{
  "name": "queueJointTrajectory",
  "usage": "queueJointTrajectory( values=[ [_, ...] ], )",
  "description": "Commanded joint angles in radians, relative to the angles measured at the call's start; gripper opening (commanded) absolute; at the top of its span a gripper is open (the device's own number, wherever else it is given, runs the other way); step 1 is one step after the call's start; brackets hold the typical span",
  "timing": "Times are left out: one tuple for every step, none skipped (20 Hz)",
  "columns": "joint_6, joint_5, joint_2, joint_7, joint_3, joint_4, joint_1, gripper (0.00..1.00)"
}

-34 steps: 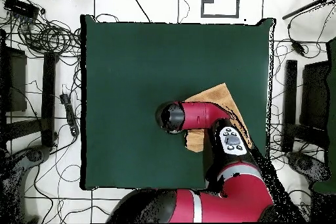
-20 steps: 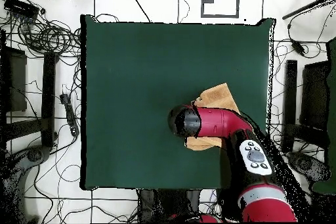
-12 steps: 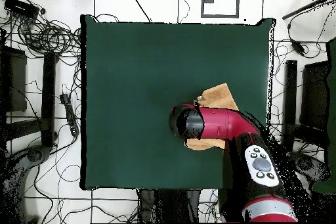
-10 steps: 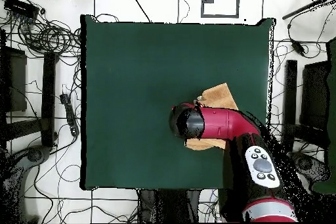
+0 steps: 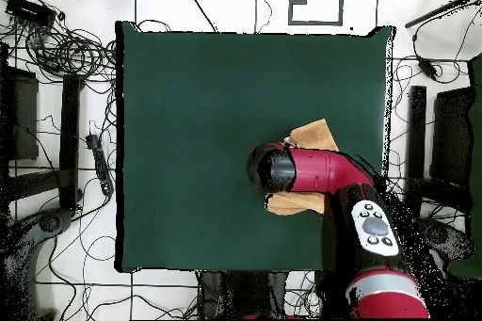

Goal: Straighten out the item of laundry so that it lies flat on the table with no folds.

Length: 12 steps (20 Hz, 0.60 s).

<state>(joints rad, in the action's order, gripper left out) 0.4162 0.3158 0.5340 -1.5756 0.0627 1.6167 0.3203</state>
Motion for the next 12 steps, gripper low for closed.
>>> queueJointTrajectory(
  values=[
    [-0.109, 0.055, -0.201, -0.094, 0.020, -0.129, -0.030, 1.00],
    [-0.119, 0.060, -0.220, -0.090, 0.021, -0.146, -0.027, 1.00],
    [-0.117, 0.060, -0.242, -0.083, 0.029, -0.164, -0.020, 1.00],
    [-0.110, 0.059, -0.264, -0.076, 0.036, -0.180, -0.013, 1.00],
    [-0.112, 0.061, -0.277, -0.073, 0.039, -0.190, -0.009, 1.00],
    [-0.114, 0.065, -0.286, -0.071, 0.040, -0.199, -0.007, 1.00],
    [-0.118, 0.068, -0.289, -0.073, 0.037, -0.203, -0.009, 1.00],
    [-0.116, 0.068, -0.289, -0.074, 0.036, -0.198, -0.007, 1.00],
    [-0.114, 0.068, -0.288, -0.075, 0.035, -0.194, -0.006, 1.00],
    [-0.114, 0.071, -0.283, -0.073, 0.033, -0.188, -0.001, 1.00],
    [-0.110, 0.072, -0.274, -0.074, 0.031, -0.180, -0.002, 1.00],
    [-0.102, 0.073, -0.262, -0.069, 0.032, -0.166, 0.005, 1.00]
  ],
)
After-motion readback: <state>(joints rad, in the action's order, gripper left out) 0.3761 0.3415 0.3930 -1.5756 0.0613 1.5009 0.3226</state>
